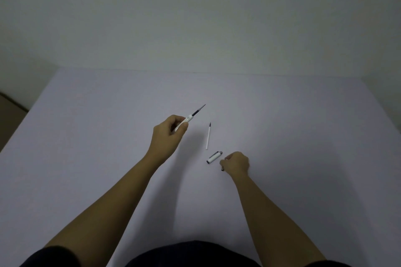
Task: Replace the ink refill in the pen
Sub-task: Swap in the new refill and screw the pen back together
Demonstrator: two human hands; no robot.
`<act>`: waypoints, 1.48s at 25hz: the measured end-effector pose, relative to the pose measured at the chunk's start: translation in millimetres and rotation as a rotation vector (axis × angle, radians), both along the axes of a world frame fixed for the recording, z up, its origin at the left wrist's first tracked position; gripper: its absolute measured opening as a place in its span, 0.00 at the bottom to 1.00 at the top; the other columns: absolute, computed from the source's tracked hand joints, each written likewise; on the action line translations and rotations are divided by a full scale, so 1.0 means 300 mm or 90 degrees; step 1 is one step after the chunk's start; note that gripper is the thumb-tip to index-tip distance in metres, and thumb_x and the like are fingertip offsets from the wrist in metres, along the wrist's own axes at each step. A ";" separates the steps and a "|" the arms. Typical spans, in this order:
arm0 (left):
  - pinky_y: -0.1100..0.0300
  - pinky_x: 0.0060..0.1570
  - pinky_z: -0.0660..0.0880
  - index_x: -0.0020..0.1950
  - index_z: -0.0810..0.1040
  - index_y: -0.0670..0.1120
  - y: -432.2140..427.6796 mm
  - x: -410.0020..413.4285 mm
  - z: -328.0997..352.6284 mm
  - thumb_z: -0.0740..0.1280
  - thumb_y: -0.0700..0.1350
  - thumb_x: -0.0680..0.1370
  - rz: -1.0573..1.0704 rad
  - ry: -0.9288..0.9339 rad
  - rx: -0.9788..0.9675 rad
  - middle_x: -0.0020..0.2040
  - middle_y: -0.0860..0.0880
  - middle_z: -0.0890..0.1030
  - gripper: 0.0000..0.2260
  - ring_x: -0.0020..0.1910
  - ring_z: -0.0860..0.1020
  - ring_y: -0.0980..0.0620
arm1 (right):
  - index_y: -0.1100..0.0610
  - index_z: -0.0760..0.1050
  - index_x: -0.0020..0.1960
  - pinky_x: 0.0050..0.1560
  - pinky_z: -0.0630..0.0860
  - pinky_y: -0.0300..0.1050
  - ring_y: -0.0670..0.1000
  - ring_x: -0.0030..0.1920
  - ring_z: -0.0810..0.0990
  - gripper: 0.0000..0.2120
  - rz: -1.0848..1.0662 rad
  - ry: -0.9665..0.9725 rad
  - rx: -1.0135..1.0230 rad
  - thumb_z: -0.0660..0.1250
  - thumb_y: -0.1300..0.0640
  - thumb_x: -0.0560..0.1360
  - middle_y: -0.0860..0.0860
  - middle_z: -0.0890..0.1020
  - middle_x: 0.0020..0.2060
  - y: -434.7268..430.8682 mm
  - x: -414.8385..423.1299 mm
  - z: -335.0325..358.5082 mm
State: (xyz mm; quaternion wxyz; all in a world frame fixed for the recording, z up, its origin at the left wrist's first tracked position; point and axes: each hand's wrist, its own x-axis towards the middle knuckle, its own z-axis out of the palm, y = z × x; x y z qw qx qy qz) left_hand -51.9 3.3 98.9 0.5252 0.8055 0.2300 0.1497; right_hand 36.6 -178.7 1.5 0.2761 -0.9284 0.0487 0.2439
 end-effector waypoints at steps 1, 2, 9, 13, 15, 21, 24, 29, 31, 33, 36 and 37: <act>0.50 0.42 0.77 0.44 0.77 0.56 0.002 -0.003 -0.002 0.64 0.50 0.76 0.000 0.003 0.003 0.41 0.49 0.81 0.03 0.39 0.77 0.44 | 0.59 0.81 0.38 0.29 0.66 0.36 0.50 0.36 0.76 0.03 -0.034 0.009 0.052 0.70 0.60 0.68 0.48 0.76 0.26 -0.005 0.007 0.004; 0.49 0.42 0.77 0.45 0.78 0.55 0.003 -0.007 -0.005 0.64 0.50 0.76 -0.004 0.006 0.005 0.41 0.48 0.81 0.03 0.40 0.77 0.43 | 0.59 0.82 0.41 0.35 0.69 0.36 0.50 0.39 0.77 0.04 -0.086 0.020 0.142 0.71 0.59 0.69 0.49 0.79 0.30 -0.006 0.016 0.017; 0.62 0.38 0.73 0.47 0.79 0.55 -0.009 -0.031 -0.017 0.66 0.46 0.76 -0.070 0.010 0.008 0.37 0.57 0.79 0.04 0.35 0.75 0.57 | 0.58 0.80 0.43 0.41 0.80 0.33 0.45 0.41 0.84 0.04 -0.271 0.069 0.791 0.68 0.64 0.74 0.49 0.84 0.38 0.008 0.071 0.236; 0.73 0.32 0.70 0.47 0.80 0.54 -0.027 -0.035 0.002 0.66 0.45 0.76 -0.095 0.005 0.031 0.34 0.58 0.78 0.05 0.32 0.74 0.61 | 0.59 0.79 0.46 0.41 0.79 0.32 0.43 0.41 0.85 0.04 -0.235 0.065 0.867 0.66 0.64 0.75 0.51 0.83 0.41 0.014 0.060 0.313; 0.71 0.32 0.70 0.48 0.80 0.53 -0.033 -0.036 0.010 0.66 0.45 0.76 -0.095 0.003 0.035 0.34 0.58 0.78 0.05 0.32 0.74 0.60 | 0.59 0.79 0.47 0.42 0.80 0.32 0.42 0.40 0.84 0.04 -0.227 0.066 0.873 0.65 0.64 0.75 0.52 0.82 0.43 0.017 0.053 0.328; 0.64 0.36 0.71 0.47 0.80 0.52 -0.040 -0.038 0.032 0.66 0.44 0.76 -0.089 0.000 0.033 0.34 0.55 0.78 0.05 0.35 0.75 0.53 | 0.59 0.78 0.47 0.43 0.80 0.32 0.43 0.41 0.84 0.04 -0.201 0.073 0.869 0.65 0.64 0.76 0.52 0.82 0.44 0.022 0.029 0.352; 0.66 0.35 0.70 0.47 0.80 0.52 -0.040 -0.040 0.038 0.66 0.44 0.75 -0.094 -0.001 0.038 0.34 0.55 0.78 0.05 0.33 0.74 0.55 | 0.58 0.79 0.47 0.43 0.80 0.32 0.43 0.41 0.85 0.04 -0.175 0.068 0.861 0.65 0.64 0.75 0.52 0.83 0.43 0.025 0.020 0.360; 0.71 0.32 0.69 0.49 0.81 0.52 -0.044 -0.028 0.060 0.66 0.45 0.76 -0.138 -0.013 0.109 0.33 0.56 0.78 0.05 0.31 0.72 0.59 | 0.55 0.79 0.45 0.43 0.79 0.33 0.45 0.44 0.85 0.03 -0.058 0.066 0.797 0.67 0.61 0.75 0.49 0.85 0.41 0.044 -0.022 0.361; 0.72 0.32 0.68 0.50 0.81 0.50 -0.040 -0.028 0.069 0.66 0.45 0.76 -0.157 -0.016 0.140 0.33 0.57 0.78 0.06 0.31 0.72 0.60 | 0.54 0.78 0.44 0.44 0.79 0.34 0.45 0.44 0.85 0.02 -0.015 0.041 0.755 0.67 0.59 0.75 0.50 0.85 0.41 0.040 -0.029 0.364; 0.73 0.34 0.68 0.52 0.81 0.48 -0.032 -0.031 0.077 0.66 0.44 0.77 -0.185 -0.033 0.202 0.34 0.56 0.79 0.07 0.32 0.73 0.61 | 0.54 0.77 0.42 0.42 0.80 0.33 0.44 0.40 0.85 0.03 0.035 -0.009 0.680 0.67 0.58 0.75 0.51 0.85 0.39 0.031 -0.030 0.373; 0.75 0.37 0.67 0.52 0.81 0.45 -0.029 -0.039 0.086 0.66 0.41 0.76 -0.220 -0.089 0.311 0.37 0.50 0.80 0.07 0.34 0.72 0.58 | 0.53 0.76 0.41 0.38 0.78 0.30 0.40 0.32 0.82 0.06 0.106 -0.130 0.519 0.66 0.53 0.75 0.48 0.83 0.33 0.025 -0.032 0.398; 0.75 0.38 0.67 0.53 0.81 0.45 -0.033 -0.044 0.086 0.66 0.41 0.76 -0.224 -0.107 0.327 0.37 0.50 0.80 0.07 0.34 0.71 0.57 | 0.53 0.77 0.40 0.37 0.77 0.30 0.41 0.31 0.81 0.08 0.133 -0.177 0.452 0.65 0.51 0.75 0.47 0.82 0.31 0.024 -0.032 0.407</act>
